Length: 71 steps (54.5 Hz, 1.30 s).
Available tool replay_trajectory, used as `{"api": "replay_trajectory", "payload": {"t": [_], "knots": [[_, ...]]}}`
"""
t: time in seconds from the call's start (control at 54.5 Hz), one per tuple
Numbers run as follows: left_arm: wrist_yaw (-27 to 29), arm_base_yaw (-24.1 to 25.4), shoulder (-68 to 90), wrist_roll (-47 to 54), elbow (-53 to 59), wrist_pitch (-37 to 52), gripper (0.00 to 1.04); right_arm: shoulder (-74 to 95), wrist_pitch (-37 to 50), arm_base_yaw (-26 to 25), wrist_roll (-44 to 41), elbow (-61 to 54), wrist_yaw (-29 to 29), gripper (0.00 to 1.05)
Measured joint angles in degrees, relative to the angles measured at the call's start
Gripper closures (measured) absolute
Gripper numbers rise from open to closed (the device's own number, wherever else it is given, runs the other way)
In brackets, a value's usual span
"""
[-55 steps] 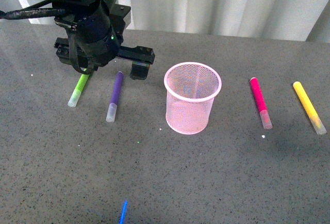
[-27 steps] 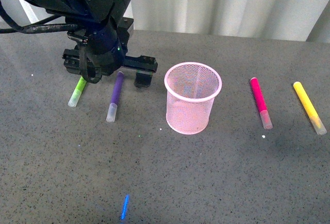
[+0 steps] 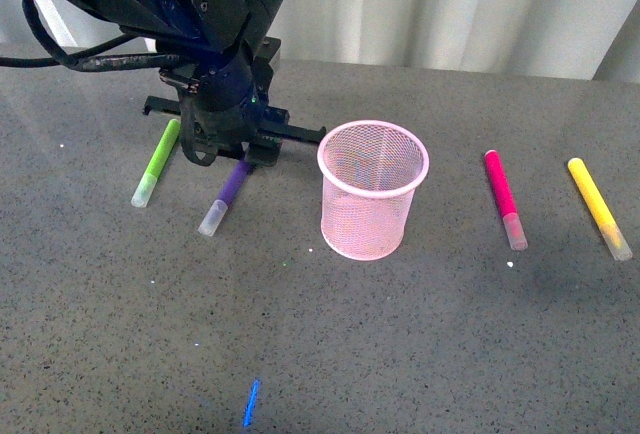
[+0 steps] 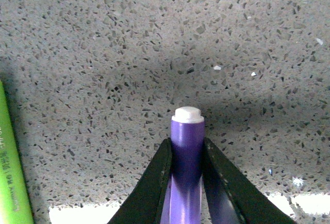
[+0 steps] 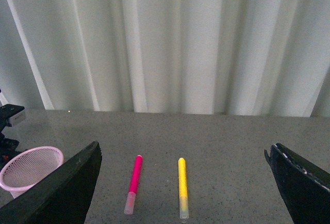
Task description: Insert purple and pink pens into pink cup
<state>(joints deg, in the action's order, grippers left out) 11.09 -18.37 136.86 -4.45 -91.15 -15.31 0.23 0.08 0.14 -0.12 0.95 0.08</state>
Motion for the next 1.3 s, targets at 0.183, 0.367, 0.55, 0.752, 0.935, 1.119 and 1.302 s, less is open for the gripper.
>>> {"api": "replay_trajectory", "payload": {"t": [0.183, 0.367, 0.55, 0.752, 0.935, 1.119, 1.302], "knots": [[0.76, 0.57, -0.50, 0.28, 0.96, 1.03, 0.93, 0.00, 0.00, 0.00, 0.00, 0.00, 0.00, 0.07], [-0.55, 0.57, -2.71, -0.24, 3.06, 2.29, 0.93, 0.00, 0.02, 0.00, 0.00, 0.00, 0.02, 0.07], [-3.37, -0.61, -10.05, -1.18, 5.11, 5.86, 0.93, 0.00, 0.02, 0.00, 0.00, 0.00, 0.02, 0.07], [-4.37, -2.95, -23.04, -4.44, 8.11, 16.92, 0.93, 0.00, 0.00, 0.00, 0.00, 0.00, 0.02, 0.07], [-3.56, -4.31, -32.63, -12.22, 16.48, 32.59, 0.93, 0.00, 0.00, 0.00, 0.00, 0.00, 0.00, 0.07], [-3.78, -5.20, -33.73, -19.61, 30.18, 56.08, 0.93, 0.00, 0.02, 0.00, 0.00, 0.00, 0.02, 0.07], [-3.52, -7.43, -31.71, -22.38, 37.29, 70.38, 0.93, 0.00, 0.02, 0.00, 0.00, 0.00, 0.02, 0.07]]}}
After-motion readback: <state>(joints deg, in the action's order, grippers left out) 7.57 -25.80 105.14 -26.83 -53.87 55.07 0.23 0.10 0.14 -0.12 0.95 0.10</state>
